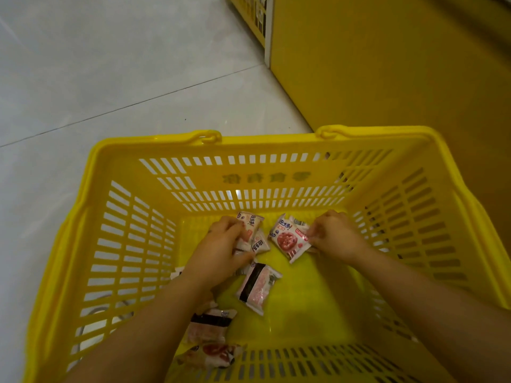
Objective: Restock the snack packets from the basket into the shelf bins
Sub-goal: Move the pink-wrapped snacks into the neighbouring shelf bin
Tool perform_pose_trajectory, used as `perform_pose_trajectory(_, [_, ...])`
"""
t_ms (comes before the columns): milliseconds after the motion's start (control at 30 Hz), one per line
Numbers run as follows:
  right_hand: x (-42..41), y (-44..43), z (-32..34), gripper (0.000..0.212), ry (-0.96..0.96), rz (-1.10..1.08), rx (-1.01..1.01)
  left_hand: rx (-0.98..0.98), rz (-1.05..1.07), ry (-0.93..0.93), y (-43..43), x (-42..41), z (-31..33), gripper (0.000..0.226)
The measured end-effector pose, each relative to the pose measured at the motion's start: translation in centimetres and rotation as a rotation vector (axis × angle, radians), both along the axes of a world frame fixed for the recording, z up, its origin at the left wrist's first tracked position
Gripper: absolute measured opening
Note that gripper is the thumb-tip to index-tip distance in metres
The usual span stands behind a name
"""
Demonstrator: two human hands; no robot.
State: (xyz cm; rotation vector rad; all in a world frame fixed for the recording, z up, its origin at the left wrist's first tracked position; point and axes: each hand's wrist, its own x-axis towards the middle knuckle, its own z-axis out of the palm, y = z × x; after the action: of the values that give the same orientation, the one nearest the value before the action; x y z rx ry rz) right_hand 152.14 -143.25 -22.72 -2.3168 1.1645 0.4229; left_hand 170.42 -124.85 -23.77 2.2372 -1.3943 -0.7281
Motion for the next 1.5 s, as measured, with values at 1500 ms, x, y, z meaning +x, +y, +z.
perform_pose_trajectory(1500, [1.6, 4.2, -0.3, 0.084, -0.297, -0.382, 0.578, 0.253, 0.460, 0.671, -2.1, -0.6, 1.0, 0.052])
